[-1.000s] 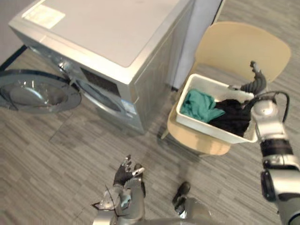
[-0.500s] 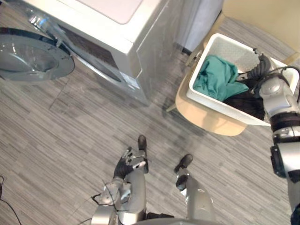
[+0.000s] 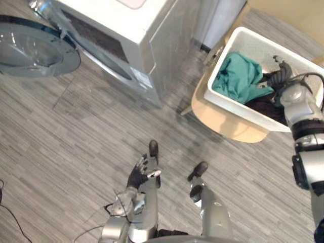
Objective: Pick up the laundry basket with both hands and put the clothes into the washing machine.
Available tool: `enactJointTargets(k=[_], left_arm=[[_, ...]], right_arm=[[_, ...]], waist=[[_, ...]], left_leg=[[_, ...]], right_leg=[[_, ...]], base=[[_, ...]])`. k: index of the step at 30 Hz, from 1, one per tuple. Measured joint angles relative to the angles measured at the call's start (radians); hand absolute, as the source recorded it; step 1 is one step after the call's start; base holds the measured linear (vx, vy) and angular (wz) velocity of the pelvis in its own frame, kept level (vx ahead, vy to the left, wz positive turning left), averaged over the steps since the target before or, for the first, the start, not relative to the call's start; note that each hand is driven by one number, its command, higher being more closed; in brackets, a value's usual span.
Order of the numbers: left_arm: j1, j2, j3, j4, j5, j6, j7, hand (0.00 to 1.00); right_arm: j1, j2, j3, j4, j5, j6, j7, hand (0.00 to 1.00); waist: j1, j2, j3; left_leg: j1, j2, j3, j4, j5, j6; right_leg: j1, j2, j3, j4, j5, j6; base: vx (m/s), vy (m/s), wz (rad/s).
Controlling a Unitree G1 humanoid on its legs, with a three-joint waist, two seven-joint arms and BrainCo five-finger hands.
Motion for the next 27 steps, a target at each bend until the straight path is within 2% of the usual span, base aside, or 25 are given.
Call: enactJointTargets(k=[3, 7, 10, 13, 14, 15, 16, 17, 18, 19, 27], left_arm=[[-0.013, 0.001, -0.013, 0.002, -0.028, -0.019, 0.014, 0.0], [-0.014, 0.0, -0.022, 0.006, -0.049, -0.019, 0.017, 0.0], [-0.021, -0.002, -0.036, 0.005, -0.062, -0.02, 0.019, 0.0], [-0.047, -0.002, -0.068, -0.004, -0.088, -0.031, 0.022, 0.0], [-0.057, -0.004, -0.077, -0.007, -0.096, -0.037, 0.023, 0.0], [-0.08, -0.004, -0.102, -0.011, -0.1, -0.041, 0.032, 0.0], [-0.089, -0.005, -0.11, -0.014, -0.107, -0.041, 0.033, 0.0], [-0.098, -0.005, -0.119, -0.025, -0.116, -0.045, 0.034, 0.0], [-0.099, -0.004, -0.121, -0.035, -0.124, -0.052, 0.034, 0.0], [-0.103, -0.005, -0.13, -0.049, -0.135, -0.059, 0.034, 0.0], [-0.148, -0.051, -0.15, -0.091, -0.151, -0.06, 0.035, 0.0]], right_arm=[[-0.034, 0.0, 0.001, 0.082, 0.009, -0.002, -0.001, 0.0], [-0.066, 0.002, 0.007, 0.155, 0.009, -0.003, -0.001, 0.0], [-0.103, 0.002, 0.042, 0.201, 0.014, -0.005, -0.002, 0.0], [-0.132, -0.018, 0.077, 0.236, 0.041, -0.009, -0.007, 0.0], [-0.141, -0.025, 0.08, 0.241, 0.051, -0.011, -0.008, 0.0], [-0.152, -0.049, 0.084, 0.25, 0.07, -0.022, -0.011, 0.0], [-0.158, -0.059, 0.096, 0.261, 0.075, -0.026, -0.015, 0.0], [-0.162, -0.072, 0.121, 0.271, 0.078, -0.026, -0.019, 0.0], [-0.17, -0.074, 0.128, 0.271, 0.084, -0.027, -0.02, 0.0], [-0.184, -0.079, 0.159, 0.27, 0.086, -0.029, -0.021, 1.0], [-0.187, -0.087, 0.185, 0.213, 0.105, -0.041, -0.051, 1.0]], waist=[[0.011, 0.001, 0.002], [0.032, 0.004, 0.009], [0.031, 0.019, 0.017], [0.032, 0.032, 0.022], [0.035, 0.034, 0.024], [0.039, 0.052, 0.035], [0.044, 0.058, 0.04], [0.058, 0.059, 0.041], [0.059, 0.06, 0.042], [0.06, 0.06, 0.042], [0.056, 0.06, 0.041]], left_leg=[[-0.033, -0.004, -0.015, -0.019, 0.022, 0.007], [-0.051, -0.006, -0.021, -0.027, 0.034, 0.006], [-0.064, -0.01, -0.034, -0.03, 0.038, 0.005], [-0.08, -0.014, -0.051, -0.084, 0.074, 0.001], [-0.088, -0.014, -0.055, -0.101, 0.086, -0.001], [-0.097, -0.016, -0.067, -0.118, 0.099, 0.003], [-0.101, -0.017, -0.071, -0.118, 0.099, 0.004], [-0.111, -0.017, -0.07, -0.118, 0.1, 0.004], [-0.122, -0.017, -0.073, -0.118, 0.101, 0.002], [-0.134, -0.017, -0.075, -0.118, 0.101, 0.002], [-0.15, -0.007, -0.065, -0.118, 0.105, -0.004]], right_leg=[[-0.032, -0.001, -0.016, 0.004, 0.001, -0.001], [-0.051, -0.001, -0.023, 0.004, 0.002, -0.002], [-0.058, -0.001, -0.035, 0.004, 0.001, -0.002], [-0.085, 0.001, -0.053, -0.002, 0.001, -0.002], [-0.097, 0.003, -0.056, -0.003, 0.002, -0.002], [-0.105, 0.003, -0.07, -0.004, 0.002, -0.002], [-0.106, 0.003, -0.074, -0.004, 0.003, -0.002], [-0.117, 0.003, -0.074, -0.006, 0.004, -0.002], [-0.123, 0.004, -0.078, -0.009, 0.004, -0.002], [-0.131, 0.007, -0.08, -0.02, 0.01, -0.003], [-0.15, 0.015, -0.079, -0.021, 0.014, -0.005]], base=[[-0.02, 0.0, 0.12], [0.03, -0.015, 0.05], [0.03, -0.009, 0.07], [0.01, 0.002, 0.11], [0.01, 0.006, 0.12], [0.01, 0.011, 0.14], [0.02, 0.023, 0.11], [0.04, 0.026, 0.03], [0.07, 0.031, -0.01], [0.07, 0.023, 0.0], [0.06, 0.022, -0.04]])
